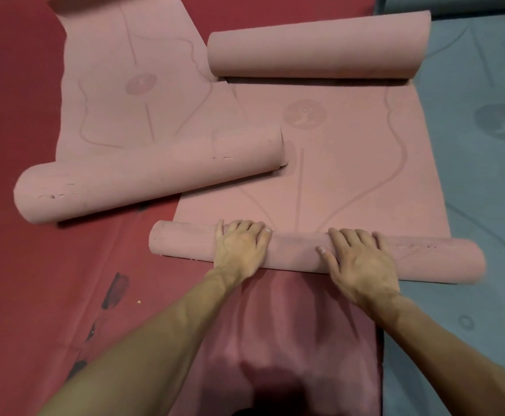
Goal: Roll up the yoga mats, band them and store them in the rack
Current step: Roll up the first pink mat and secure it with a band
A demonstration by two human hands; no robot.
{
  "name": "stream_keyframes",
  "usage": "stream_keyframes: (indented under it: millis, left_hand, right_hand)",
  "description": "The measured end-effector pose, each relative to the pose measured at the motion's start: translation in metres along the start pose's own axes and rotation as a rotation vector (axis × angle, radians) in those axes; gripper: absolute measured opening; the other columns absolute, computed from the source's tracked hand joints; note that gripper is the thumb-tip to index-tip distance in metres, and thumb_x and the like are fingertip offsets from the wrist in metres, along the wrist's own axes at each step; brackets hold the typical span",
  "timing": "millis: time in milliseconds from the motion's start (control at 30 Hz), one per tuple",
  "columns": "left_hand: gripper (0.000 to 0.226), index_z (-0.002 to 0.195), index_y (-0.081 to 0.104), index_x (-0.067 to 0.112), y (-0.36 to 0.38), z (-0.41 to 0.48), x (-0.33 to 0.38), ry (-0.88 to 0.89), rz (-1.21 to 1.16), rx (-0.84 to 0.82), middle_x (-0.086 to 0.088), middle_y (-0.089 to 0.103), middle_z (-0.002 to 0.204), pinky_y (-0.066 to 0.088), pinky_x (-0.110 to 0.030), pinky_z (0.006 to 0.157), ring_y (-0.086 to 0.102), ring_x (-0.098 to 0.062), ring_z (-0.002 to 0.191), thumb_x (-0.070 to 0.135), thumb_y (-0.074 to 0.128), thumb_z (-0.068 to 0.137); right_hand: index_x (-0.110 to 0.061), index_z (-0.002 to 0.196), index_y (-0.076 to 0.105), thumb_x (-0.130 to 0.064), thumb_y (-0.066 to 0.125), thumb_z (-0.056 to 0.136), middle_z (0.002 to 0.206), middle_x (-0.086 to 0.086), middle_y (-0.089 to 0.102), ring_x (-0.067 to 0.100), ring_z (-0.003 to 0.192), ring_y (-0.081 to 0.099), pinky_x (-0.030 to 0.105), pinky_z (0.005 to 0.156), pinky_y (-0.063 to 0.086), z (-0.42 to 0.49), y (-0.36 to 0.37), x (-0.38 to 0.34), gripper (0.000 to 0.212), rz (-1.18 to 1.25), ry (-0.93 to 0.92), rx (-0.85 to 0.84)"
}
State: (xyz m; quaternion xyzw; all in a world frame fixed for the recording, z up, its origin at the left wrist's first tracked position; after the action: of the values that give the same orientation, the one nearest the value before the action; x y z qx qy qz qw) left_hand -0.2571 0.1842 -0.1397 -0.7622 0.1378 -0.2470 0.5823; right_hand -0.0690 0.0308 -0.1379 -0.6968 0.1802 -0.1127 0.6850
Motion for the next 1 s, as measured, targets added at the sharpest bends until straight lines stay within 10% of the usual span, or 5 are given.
stream_keyframes:
  millis: [233, 500, 633, 1000]
  left_hand:
    - [0.065, 0.165, 0.018, 0.024, -0.021, -0.022, -0.023, 0.142, 0.008, -0.157, -0.001, 0.013, 0.174, -0.006, -0.049, 0.128, 0.006, -0.017, 0.160, 0.055, 0.029, 0.109]
    - [0.069, 0.165, 0.019, 0.024, -0.013, -0.039, -0.070, -0.050, 0.016, 0.059, -0.005, 0.013, 0.174, -0.007, -0.053, 0.127, 0.005, -0.024, 0.160, 0.060, 0.021, 0.106]
    - [0.087, 0.160, 0.034, 0.028, -0.014, -0.025, -0.075, 0.007, 0.009, 0.082, -0.004, 0.031, 0.167, -0.009, -0.053, 0.127, 0.017, -0.023, 0.157, 0.069, 0.001, 0.091]
    - [0.041, 0.115, 0.074, 0.021, 0.004, -0.003, -0.074, 0.054, -0.055, 0.392, 0.002, 0.071, 0.113, 0.020, -0.057, 0.123, 0.057, -0.026, 0.117, 0.047, 0.049, 0.096]
  right_hand:
    - [-0.020, 0.138, 0.059, -0.059, 0.011, 0.098, 0.129, 0.003, 0.067, 0.031, 0.119, 0.059, 0.053, 0.108, 0.035, 0.000, -0.011, -0.006, 0.074, -0.064, 0.018, -0.082]
    - [-0.016, 0.134, 0.062, -0.058, 0.017, 0.097, 0.126, 0.009, 0.069, 0.035, 0.115, 0.062, 0.055, 0.106, 0.038, -0.001, -0.012, -0.010, 0.072, -0.067, 0.039, -0.060]
    - [-0.018, 0.139, 0.058, -0.060, 0.010, 0.095, 0.131, 0.006, 0.066, 0.032, 0.122, 0.059, 0.053, 0.110, 0.035, 0.003, -0.015, -0.012, 0.077, -0.064, 0.056, -0.112]
    - [-0.018, 0.127, 0.065, -0.056, 0.022, 0.098, 0.117, 0.007, 0.071, 0.035, 0.105, 0.065, 0.053, 0.098, 0.045, 0.020, -0.015, -0.009, 0.064, -0.129, 0.056, -0.154]
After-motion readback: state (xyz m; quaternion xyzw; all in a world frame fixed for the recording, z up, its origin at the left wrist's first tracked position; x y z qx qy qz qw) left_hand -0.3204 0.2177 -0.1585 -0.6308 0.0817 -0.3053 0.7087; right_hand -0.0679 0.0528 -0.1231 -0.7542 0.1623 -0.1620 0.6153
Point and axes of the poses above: each hand's wrist, its own z-axis towards the middle knuckle, its own y-axis out of the palm, x = y × z, the point moved 1 cm from there along z, towards the middle knuckle
